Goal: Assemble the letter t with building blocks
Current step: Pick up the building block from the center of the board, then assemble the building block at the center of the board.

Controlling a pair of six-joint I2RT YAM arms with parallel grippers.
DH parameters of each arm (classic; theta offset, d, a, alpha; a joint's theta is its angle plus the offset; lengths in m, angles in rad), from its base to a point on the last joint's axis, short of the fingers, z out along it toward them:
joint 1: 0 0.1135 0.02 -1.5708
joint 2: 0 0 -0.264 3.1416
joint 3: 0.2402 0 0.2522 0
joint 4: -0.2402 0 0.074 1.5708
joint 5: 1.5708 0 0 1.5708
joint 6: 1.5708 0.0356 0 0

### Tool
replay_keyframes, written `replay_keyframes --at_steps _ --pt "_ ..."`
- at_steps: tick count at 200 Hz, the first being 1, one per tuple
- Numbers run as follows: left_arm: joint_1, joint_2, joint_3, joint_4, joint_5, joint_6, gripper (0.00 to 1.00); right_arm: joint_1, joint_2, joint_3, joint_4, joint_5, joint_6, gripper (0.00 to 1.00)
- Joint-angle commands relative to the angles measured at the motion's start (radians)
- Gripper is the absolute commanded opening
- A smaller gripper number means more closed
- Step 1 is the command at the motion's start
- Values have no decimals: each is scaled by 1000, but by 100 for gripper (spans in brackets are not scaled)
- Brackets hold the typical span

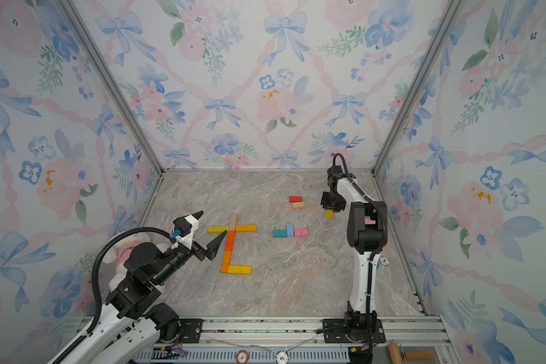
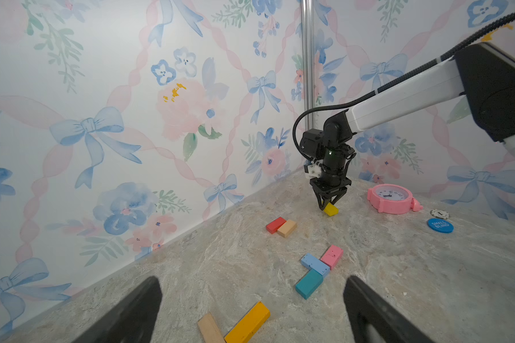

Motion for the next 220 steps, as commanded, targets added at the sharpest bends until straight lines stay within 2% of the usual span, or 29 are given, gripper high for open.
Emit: replay_keyframes --at_steps 1,65,129,176,220 --pt "6 -8 -5 28 7 5 98 23 -120 -55 20 5 -6 27" --pt "7 -14 -6 28 11 3 98 89 -386 -334 82 16 13 27" --pt "7 -16 -7 30 8 3 98 231 -622 -592 123 38 90 27" --pt "6 -12 -8 30 7 3 98 352 -695 -713 153 54 185 27" --pt "7 -12 -7 31 3 4 98 460 -661 -749 195 55 263 27"
